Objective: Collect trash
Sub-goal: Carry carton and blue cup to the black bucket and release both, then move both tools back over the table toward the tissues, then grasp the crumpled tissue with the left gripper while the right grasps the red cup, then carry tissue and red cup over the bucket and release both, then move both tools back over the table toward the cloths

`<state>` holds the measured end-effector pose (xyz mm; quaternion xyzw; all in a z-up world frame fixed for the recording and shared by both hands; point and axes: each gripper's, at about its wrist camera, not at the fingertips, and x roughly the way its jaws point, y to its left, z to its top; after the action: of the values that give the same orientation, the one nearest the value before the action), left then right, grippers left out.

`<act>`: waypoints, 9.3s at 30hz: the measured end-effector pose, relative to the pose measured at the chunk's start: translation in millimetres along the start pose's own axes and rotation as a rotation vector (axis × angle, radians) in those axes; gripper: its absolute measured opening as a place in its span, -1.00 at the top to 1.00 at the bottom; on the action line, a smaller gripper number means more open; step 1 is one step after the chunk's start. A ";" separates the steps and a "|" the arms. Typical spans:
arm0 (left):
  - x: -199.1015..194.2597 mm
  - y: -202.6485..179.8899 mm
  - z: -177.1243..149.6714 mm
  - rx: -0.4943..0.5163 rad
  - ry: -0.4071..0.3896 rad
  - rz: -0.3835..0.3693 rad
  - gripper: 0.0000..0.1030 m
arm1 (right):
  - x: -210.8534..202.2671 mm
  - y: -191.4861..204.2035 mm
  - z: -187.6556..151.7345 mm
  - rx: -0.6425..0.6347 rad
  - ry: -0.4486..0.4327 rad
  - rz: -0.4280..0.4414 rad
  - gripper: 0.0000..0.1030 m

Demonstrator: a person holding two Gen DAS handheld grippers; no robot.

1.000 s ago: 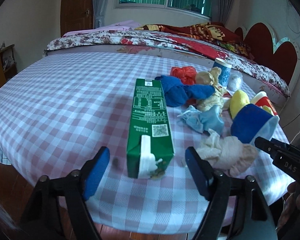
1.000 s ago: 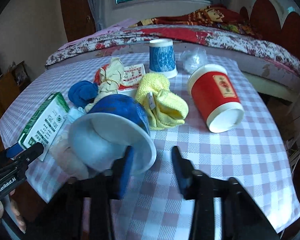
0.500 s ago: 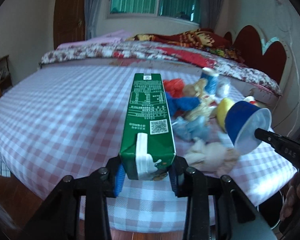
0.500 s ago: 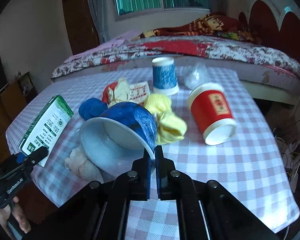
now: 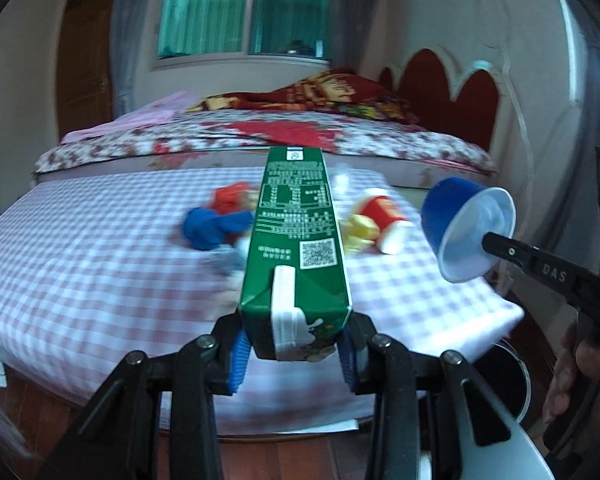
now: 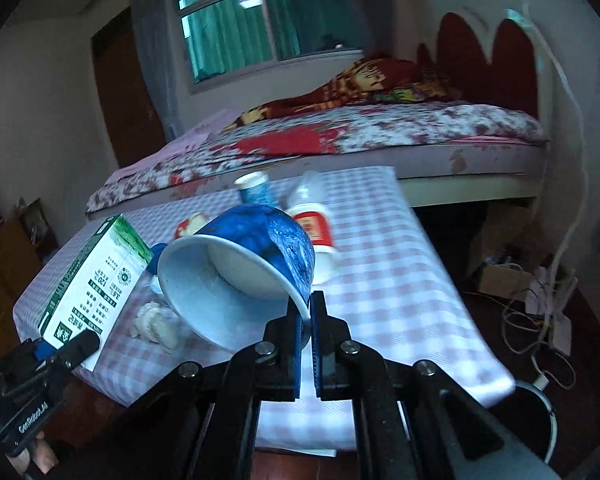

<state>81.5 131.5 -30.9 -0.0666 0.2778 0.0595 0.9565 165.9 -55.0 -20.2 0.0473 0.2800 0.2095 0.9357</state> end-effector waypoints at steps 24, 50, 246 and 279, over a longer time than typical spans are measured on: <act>13.2 -221.5 -70.7 0.327 0.182 -0.432 0.26 | -111.9 -209.8 -98.3 0.281 0.073 -0.349 0.91; 95.4 -255.3 -122.6 0.319 0.444 -0.293 -0.98 | -32.1 -308.0 -170.9 0.352 0.377 -0.448 -0.92; 93.4 -277.6 -108.7 0.325 0.401 -0.533 0.41 | -53.9 -243.8 -163.7 0.049 0.346 -0.255 -0.11; 92.8 -244.5 -118.7 0.303 0.399 -0.336 -0.98 | -47.5 -246.6 -180.2 0.092 0.383 -0.369 -0.98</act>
<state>134.1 -121.0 -157.2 0.0215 0.4512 -0.1558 0.8785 122.2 -304.0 -198.1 -0.0028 0.4650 0.0276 0.8849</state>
